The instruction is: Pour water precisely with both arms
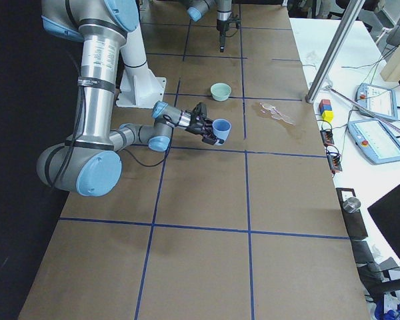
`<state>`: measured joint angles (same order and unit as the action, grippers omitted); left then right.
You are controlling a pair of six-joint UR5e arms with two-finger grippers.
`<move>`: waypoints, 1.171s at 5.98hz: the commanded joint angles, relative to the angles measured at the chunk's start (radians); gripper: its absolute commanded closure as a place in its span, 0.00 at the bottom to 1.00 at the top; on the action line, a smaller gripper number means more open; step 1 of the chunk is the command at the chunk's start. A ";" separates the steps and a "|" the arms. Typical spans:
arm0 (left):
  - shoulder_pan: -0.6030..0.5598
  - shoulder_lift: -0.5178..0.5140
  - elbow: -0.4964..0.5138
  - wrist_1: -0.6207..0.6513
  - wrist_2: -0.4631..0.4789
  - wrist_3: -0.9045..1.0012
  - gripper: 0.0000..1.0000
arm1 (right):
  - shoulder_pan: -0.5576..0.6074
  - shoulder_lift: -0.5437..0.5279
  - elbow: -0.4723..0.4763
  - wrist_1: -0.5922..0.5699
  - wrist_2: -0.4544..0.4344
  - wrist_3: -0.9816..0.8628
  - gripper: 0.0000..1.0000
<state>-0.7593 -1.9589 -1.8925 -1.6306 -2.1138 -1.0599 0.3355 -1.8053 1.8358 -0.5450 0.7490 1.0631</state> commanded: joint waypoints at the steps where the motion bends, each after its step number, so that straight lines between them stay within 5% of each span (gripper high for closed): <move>1: 0.000 0.002 0.000 0.000 0.000 -0.017 0.00 | 0.036 -0.014 -0.210 0.266 0.001 -0.061 1.00; 4: 0.002 0.000 0.000 0.000 0.000 -0.032 0.00 | 0.097 0.000 -0.318 0.309 0.004 -0.071 1.00; 7: 0.002 0.000 0.000 0.000 0.000 -0.034 0.00 | 0.160 0.024 -0.329 0.307 0.081 -0.074 1.00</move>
<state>-0.7578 -1.9589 -1.8929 -1.6314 -2.1138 -1.0934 0.4865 -1.7975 1.5095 -0.2377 0.8216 0.9873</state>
